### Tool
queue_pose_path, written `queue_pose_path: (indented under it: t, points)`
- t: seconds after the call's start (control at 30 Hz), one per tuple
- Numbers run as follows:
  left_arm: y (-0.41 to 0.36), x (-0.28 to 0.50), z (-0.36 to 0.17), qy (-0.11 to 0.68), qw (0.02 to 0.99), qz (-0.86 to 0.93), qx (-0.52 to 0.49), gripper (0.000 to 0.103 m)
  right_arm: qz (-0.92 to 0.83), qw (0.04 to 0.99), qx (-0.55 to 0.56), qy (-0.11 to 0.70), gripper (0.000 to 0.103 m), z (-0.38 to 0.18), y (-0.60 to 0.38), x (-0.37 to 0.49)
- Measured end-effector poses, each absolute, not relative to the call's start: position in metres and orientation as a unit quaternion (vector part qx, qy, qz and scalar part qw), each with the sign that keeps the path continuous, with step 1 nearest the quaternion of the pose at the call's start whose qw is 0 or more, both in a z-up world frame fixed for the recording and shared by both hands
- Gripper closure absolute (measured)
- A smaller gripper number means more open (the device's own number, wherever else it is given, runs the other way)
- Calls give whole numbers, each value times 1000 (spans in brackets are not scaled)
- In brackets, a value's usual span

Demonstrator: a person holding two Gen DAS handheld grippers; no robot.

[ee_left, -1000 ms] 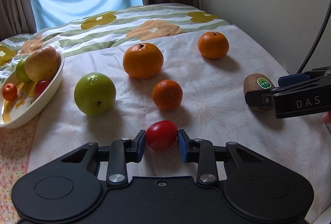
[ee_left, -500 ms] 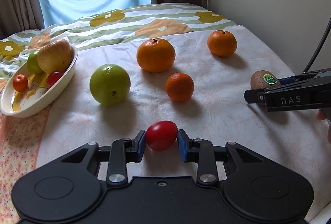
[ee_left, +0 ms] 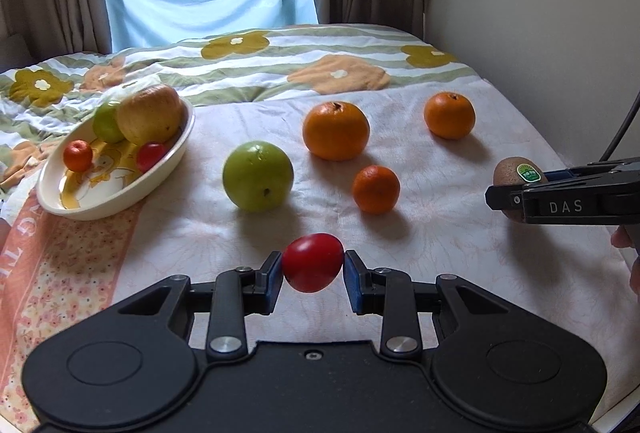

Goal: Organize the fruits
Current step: 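Grasp the red tomato with the left gripper while the right gripper grasps the kiwi, then carry the red tomato and kiwi in both grippers toward the white bowl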

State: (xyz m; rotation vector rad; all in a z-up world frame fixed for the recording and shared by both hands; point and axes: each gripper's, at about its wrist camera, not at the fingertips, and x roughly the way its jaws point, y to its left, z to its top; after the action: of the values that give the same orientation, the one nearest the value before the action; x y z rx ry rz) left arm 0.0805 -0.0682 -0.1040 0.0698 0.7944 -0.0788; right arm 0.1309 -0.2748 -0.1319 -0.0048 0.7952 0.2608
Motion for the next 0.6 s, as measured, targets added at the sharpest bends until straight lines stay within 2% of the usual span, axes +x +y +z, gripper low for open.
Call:
queue_pose_path:
  t: [0.6]
  points:
    - [-11, 50, -38, 340, 940, 12, 9, 67, 176, 922, -7, 345, 38, -53, -217, 108]
